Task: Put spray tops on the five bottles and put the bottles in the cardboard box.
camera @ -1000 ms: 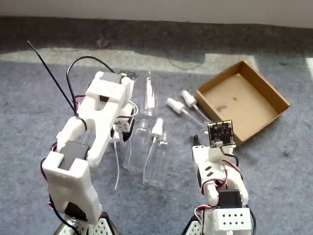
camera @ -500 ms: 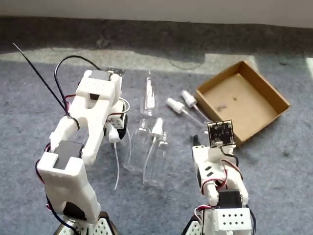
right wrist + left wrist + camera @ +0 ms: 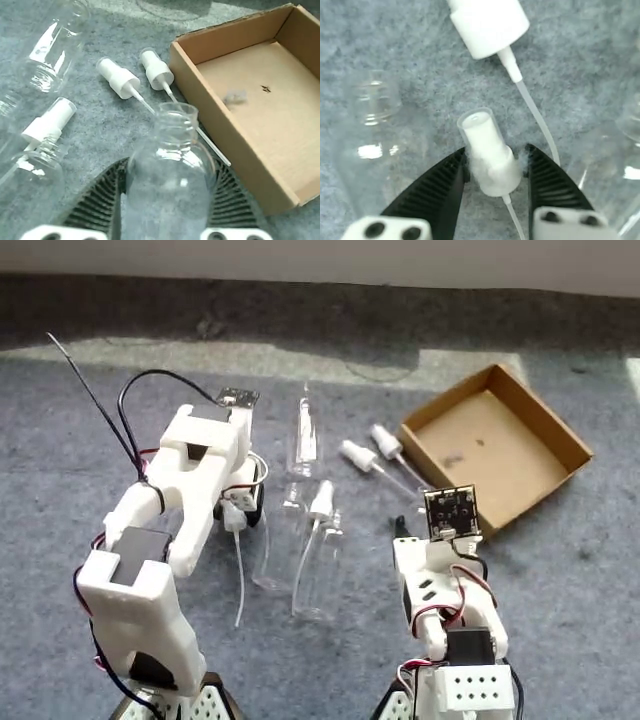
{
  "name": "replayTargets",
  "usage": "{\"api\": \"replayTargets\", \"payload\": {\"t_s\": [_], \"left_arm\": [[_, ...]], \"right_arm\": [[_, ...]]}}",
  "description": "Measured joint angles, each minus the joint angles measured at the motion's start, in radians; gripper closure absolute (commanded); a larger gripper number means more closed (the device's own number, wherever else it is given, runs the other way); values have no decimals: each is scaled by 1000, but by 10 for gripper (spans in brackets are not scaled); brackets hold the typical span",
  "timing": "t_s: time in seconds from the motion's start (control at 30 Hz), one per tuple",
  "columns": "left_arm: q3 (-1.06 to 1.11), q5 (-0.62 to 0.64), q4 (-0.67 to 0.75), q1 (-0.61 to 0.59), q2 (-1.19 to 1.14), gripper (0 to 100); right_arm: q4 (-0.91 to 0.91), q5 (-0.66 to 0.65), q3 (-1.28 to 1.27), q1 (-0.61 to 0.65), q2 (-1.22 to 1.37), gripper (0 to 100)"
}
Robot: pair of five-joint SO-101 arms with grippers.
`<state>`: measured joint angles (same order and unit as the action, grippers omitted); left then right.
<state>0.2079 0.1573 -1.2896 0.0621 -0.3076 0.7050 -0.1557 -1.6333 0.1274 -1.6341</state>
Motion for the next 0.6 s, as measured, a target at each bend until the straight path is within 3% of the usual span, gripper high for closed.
{"api": "replayTargets", "payload": {"t_s": [0.07,0.43,0.6], "left_arm": [[0,0,2,0,0,1000],[0,2,5,2,0,958],[0,0,5,83,0,958]], "right_arm": [[0,0,0,0,0,903],[-2,0,-23,0,-11,903],[-2,0,-23,0,-11,903]]}}
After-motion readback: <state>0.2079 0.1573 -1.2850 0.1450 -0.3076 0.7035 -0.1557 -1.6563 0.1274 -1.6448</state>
